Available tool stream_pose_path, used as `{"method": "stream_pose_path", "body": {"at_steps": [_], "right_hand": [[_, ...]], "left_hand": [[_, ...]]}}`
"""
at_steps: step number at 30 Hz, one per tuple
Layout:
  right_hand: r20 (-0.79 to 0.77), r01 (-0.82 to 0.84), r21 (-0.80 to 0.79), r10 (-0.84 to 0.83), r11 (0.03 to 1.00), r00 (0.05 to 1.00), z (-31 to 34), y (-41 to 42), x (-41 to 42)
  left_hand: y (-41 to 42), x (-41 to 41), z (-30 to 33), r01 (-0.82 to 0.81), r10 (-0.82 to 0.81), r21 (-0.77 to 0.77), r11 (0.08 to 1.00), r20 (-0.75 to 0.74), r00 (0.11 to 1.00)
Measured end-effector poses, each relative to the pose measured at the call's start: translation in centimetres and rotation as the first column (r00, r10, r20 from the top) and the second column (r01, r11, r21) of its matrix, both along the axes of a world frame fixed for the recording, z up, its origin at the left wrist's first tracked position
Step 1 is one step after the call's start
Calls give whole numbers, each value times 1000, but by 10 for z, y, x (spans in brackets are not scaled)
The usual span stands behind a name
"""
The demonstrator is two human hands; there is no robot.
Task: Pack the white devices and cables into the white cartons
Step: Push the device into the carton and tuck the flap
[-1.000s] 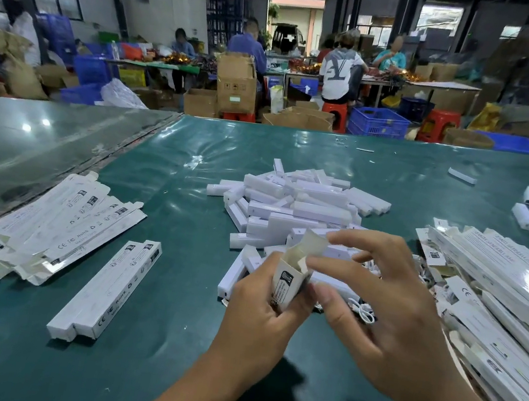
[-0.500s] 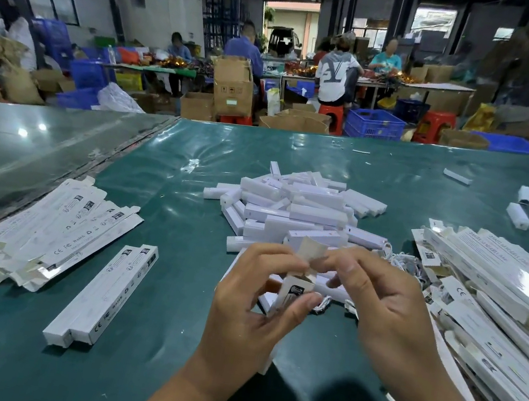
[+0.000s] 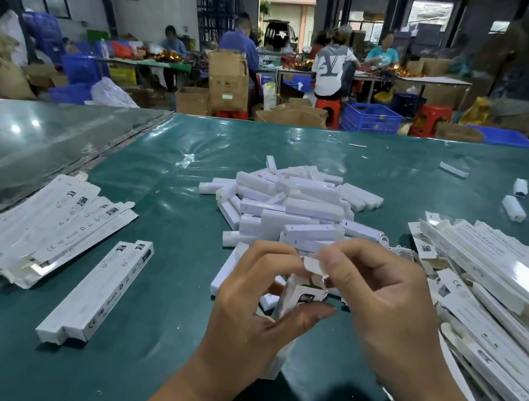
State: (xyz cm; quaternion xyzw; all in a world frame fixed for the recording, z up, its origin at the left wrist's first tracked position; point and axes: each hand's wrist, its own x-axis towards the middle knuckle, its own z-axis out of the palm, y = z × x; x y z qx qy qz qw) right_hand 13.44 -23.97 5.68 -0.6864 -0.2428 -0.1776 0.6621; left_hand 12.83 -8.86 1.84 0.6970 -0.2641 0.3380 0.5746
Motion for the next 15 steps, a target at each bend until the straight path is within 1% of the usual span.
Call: {"method": "stream_pose_path", "body": {"at_steps": [2,4,5,7,10,13,15], "right_hand": [[16,-52,-36,53,998,998,0,0,-2],[73,-34,-116,42,993,996,0,-2,-1],[112,-11,-157,29,988,993,1,-3,0],[155,28,-188,2,982,988,1,-5,2],[149,56,-166,-31,985,988,0,-5,2],[160,54,-180,-25,982,987,-2,-4,3],[242,96,-246,-34,965,970,-3,-5,4]], "left_hand": [[-1,-2,1,-19,9,-91,996,-106,994],[-1,-3,1,-23,4,-130,991,-142,990],[0,-3,2,-22,6,-120,993,-139,990],[0,-2,3,-28,18,-81,996,-120,993],[1,-2,2,-17,13,-44,999,-96,995],[2,-1,2,-7,3,-45,999,-99,995],[3,-1,2,-5,2,-35,999,-86,996]]}}
